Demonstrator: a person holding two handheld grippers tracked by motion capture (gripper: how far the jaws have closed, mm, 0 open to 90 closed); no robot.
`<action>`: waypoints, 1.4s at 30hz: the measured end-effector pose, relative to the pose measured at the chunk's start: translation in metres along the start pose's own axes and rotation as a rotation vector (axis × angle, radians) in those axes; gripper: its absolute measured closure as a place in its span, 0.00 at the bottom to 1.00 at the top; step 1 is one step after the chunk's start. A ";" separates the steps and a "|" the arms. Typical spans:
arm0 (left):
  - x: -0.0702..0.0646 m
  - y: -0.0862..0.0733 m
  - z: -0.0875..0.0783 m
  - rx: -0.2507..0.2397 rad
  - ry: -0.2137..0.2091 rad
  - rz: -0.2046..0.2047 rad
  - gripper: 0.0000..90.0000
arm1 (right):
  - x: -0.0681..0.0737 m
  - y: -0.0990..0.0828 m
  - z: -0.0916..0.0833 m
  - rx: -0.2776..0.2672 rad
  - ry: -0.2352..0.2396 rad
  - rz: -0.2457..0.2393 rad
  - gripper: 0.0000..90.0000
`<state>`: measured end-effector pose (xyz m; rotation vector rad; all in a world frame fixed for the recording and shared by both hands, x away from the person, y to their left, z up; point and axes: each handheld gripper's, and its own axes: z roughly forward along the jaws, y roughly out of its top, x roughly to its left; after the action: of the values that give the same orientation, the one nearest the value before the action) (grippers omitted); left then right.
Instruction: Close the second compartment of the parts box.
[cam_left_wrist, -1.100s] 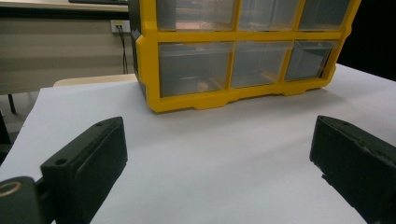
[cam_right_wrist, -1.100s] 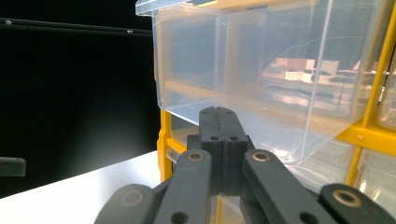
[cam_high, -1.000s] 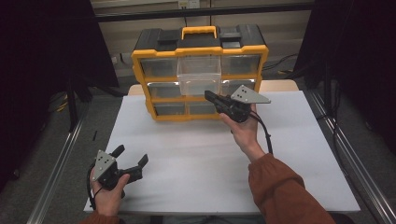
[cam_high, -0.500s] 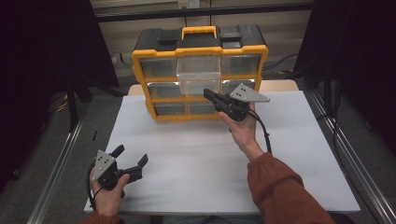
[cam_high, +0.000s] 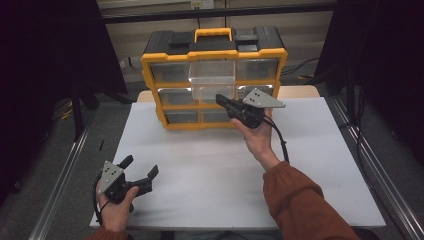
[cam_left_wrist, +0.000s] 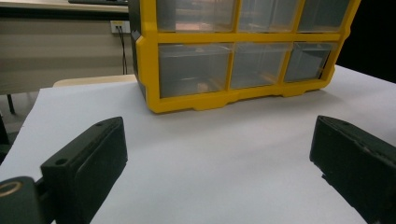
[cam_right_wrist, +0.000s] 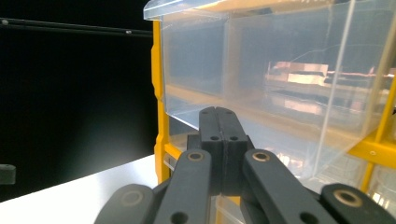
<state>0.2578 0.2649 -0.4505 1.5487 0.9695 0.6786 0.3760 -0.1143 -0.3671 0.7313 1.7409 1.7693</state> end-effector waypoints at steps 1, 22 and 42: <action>0.001 0.000 -0.001 0.008 0.001 0.008 0.05 | -0.001 0.000 0.000 -0.001 -0.002 0.003 1.00; 0.001 0.000 -0.001 0.006 0.005 0.009 0.05 | -0.008 0.002 0.006 0.000 -0.013 0.015 1.00; -0.002 0.001 -0.001 0.001 0.000 0.003 0.05 | -0.010 0.002 0.014 -0.009 -0.018 0.022 1.00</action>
<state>0.2561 0.2641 -0.4491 1.5518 0.9675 0.6801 0.3927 -0.1120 -0.3646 0.7637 1.7178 1.7787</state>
